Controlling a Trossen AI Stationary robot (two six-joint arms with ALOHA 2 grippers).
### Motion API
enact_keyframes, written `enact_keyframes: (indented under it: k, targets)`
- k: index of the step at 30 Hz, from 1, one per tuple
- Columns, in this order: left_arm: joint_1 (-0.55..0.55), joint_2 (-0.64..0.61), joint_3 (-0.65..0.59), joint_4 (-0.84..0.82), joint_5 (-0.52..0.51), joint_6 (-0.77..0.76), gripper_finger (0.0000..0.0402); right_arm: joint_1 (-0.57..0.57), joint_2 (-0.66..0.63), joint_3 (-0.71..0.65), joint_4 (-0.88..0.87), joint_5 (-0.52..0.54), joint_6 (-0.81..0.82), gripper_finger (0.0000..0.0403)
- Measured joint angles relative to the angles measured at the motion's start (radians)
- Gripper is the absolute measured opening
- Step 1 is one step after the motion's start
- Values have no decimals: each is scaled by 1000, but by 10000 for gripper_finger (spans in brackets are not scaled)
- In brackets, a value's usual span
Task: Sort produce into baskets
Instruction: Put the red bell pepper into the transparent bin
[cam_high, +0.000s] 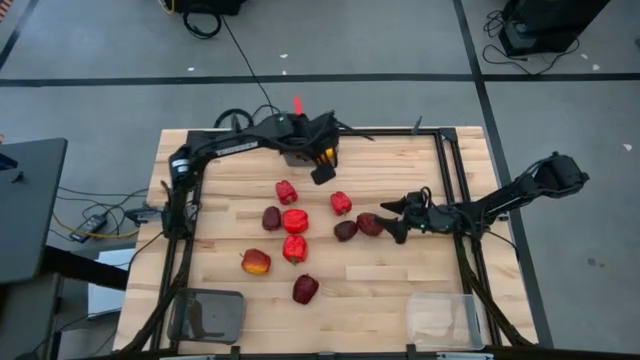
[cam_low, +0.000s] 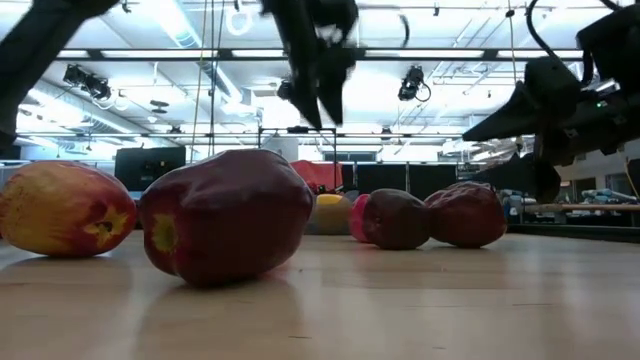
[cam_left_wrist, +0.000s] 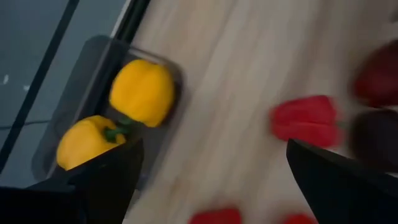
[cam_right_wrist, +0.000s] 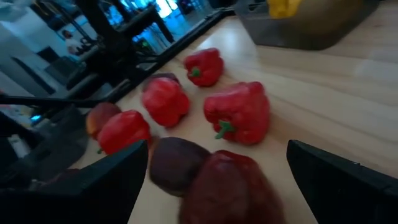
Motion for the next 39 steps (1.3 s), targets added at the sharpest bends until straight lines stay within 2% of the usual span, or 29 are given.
enact_keyframes:
  k: [5, 8, 14, 20, 22, 25, 28, 31, 35, 39]
  targets:
    - [-91, -93, -1, -86, -96, -84, 399, 48, 0, 0, 48, 1, -16, 393]
    - [-170, -136, -51, -100, -128, -136, 399, 77, 0, 0, 51, -3, -19, 393]
    - [-321, -199, -245, -106, -138, -238, 399, 119, 0, 0, 73, -35, -37, 393]
    - [-386, -279, -494, -110, -163, -316, 394, 120, 0, 0, 67, 120, -33, 393]
    - [-386, -317, -597, -61, -126, -334, 388, 119, 0, 0, 64, 133, -11, 393]
    - [-386, -373, -727, 50, -62, -345, 379, 122, 0, 1, 64, 94, -3, 393]
    - [-387, -428, -807, 104, -55, -364, 373, 122, 0, 16, 44, 72, -22, 393]
    - [-386, -483, -868, 154, -85, -375, 370, 134, 16, 71, 4, 94, -91, 393]
    - [-389, -562, -976, 323, -88, -335, 369, 176, 120, 198, -62, 153, -207, 393]
    - [-383, -604, -1103, 529, -54, -298, 368, 167, 266, 354, -134, 152, -328, 393]
